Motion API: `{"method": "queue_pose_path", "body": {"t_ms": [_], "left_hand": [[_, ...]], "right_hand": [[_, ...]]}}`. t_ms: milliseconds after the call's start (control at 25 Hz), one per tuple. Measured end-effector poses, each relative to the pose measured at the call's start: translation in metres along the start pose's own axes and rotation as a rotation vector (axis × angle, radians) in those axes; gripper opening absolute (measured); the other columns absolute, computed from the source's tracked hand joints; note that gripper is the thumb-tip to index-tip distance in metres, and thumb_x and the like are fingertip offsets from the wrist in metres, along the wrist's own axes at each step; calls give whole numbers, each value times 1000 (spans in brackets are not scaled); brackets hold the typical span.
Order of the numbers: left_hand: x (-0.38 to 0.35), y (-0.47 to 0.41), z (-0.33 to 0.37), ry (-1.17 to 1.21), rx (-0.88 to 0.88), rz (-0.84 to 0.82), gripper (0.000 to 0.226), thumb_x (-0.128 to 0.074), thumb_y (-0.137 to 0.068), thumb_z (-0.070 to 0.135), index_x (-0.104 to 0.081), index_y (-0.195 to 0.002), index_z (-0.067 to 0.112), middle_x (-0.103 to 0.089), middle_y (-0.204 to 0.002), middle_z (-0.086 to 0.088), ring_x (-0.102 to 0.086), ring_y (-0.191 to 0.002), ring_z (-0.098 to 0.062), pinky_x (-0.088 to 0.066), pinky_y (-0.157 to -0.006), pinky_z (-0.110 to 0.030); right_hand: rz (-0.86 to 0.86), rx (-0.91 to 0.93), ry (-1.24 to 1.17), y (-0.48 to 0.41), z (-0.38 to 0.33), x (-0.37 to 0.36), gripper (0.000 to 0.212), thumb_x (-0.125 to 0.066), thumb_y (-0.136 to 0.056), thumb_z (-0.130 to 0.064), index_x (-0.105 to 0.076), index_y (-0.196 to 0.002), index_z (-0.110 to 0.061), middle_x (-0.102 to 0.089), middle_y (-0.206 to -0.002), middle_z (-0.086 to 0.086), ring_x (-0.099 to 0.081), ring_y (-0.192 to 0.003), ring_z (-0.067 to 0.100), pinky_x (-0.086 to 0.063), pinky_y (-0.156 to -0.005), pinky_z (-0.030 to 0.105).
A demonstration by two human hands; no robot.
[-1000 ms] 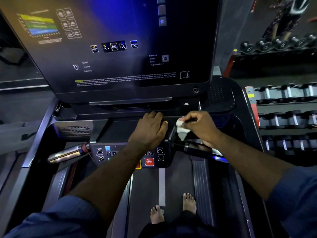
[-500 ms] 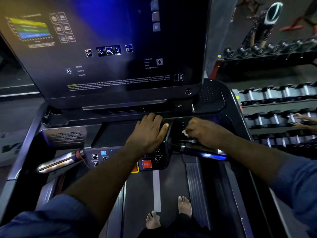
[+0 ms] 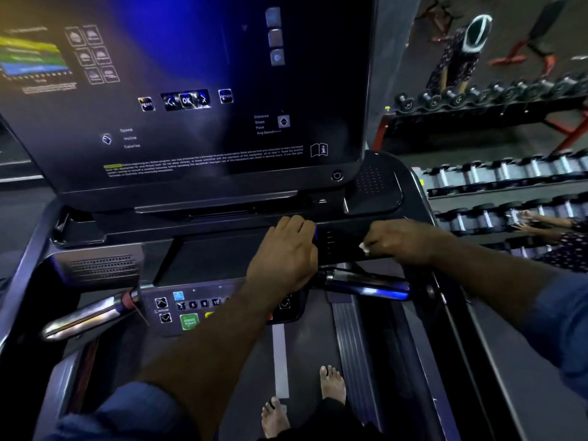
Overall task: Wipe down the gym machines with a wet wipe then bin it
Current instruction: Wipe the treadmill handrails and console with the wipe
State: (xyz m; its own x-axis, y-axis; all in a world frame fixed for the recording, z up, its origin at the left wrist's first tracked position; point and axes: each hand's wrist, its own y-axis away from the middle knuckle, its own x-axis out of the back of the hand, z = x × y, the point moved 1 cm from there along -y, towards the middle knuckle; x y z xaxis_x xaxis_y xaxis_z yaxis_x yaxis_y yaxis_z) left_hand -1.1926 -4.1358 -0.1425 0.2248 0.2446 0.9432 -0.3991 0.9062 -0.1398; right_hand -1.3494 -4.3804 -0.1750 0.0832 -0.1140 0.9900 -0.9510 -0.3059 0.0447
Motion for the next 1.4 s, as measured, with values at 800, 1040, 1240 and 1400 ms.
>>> {"method": "queue_pose_path", "body": {"t_ms": [800, 1040, 1240, 1400], "left_hand": [[-5, -7, -2, 27, 37, 1, 14, -51, -97, 25, -58, -103, 15, -51, -109, -4, -50, -96, -24, -46, -82, -46], [-3, -5, -1, 49, 18, -8, 17, -50, -103, 33, -56, -105, 18, -50, -111, -1, -49, -103, -21, -45, -90, -45], [-3, -4, -1, 51, -21, -18, 22, -49, -103, 39, -56, -109, 19, -52, -114, -2, -50, -108, -23, -45, -93, -48], [3, -3, 2, 51, -7, -53, 25, -49, -103, 39, -57, -112, 17, -53, -117, -5, -50, -111, -26, -45, -95, -50]], "right_hand": [[-54, -265, -250, -68, -61, 12, 41, -41, -92, -34, -76, -100, -15, -71, -103, 3, -66, -95, 19, -55, -82, 36], [-258, -351, 114, 23, -16, 33, 29, -49, -81, -26, -75, -87, -15, -70, -94, 6, -68, -92, 31, -57, -74, 40], [-292, -652, 143, 20, -62, 52, 22, -53, -93, -15, -74, -97, -8, -68, -103, 13, -69, -98, 33, -56, -78, 38], [-611, -703, 128, 27, -80, 56, 28, -52, -96, -19, -74, -109, -7, -70, -110, 18, -71, -103, 37, -56, -81, 38]]}}
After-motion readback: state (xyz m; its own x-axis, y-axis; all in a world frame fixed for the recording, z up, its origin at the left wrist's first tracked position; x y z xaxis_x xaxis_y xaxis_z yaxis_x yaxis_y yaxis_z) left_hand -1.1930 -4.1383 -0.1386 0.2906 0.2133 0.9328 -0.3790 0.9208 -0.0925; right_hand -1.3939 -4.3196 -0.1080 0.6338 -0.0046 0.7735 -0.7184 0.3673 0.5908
